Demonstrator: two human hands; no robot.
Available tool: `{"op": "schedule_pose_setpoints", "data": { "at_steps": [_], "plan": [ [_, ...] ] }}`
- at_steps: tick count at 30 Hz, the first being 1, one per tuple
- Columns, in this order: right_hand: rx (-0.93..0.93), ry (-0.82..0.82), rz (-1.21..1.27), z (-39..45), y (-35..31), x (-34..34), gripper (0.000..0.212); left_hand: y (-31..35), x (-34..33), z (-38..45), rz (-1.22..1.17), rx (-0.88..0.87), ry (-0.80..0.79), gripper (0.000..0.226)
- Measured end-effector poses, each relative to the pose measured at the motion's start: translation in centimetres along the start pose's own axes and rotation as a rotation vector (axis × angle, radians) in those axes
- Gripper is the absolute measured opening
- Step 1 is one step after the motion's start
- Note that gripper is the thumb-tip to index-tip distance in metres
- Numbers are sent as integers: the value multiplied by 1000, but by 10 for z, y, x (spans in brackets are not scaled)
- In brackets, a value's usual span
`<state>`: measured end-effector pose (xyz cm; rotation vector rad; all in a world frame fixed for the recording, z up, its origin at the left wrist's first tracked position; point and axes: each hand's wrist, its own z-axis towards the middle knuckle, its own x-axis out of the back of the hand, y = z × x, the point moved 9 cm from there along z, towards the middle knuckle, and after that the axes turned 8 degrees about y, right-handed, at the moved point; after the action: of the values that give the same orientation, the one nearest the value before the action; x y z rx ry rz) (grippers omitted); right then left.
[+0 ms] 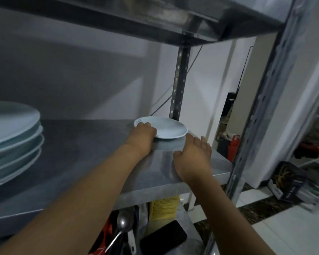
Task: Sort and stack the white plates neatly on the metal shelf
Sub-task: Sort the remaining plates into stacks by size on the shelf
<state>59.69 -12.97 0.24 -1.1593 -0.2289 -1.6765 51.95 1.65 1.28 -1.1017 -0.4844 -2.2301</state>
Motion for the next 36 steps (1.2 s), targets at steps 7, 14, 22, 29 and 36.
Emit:
{"op": "schedule_pose_setpoints", "data": {
  "at_steps": [7, 14, 22, 29, 36],
  "plan": [
    [48, 143, 147, -2, -1, 11, 66, 10, 41, -23, -138, -131, 230, 12],
    [19, 200, 361, -18, -5, 39, 69, 10, 131, -74, -314, -260, 370, 10],
    [-174, 169, 898, -33, -33, 73, 66, -13, 258, -110, -270, -144, 609, 12],
    [76, -158, 1384, -66, -154, 125, 64, -37, 321, -170, -181, -123, 733, 9],
    [311, -65, 1188, -95, -228, 127, 13, -85, 354, -221, -107, -19, 778, 14]
  ]
}}
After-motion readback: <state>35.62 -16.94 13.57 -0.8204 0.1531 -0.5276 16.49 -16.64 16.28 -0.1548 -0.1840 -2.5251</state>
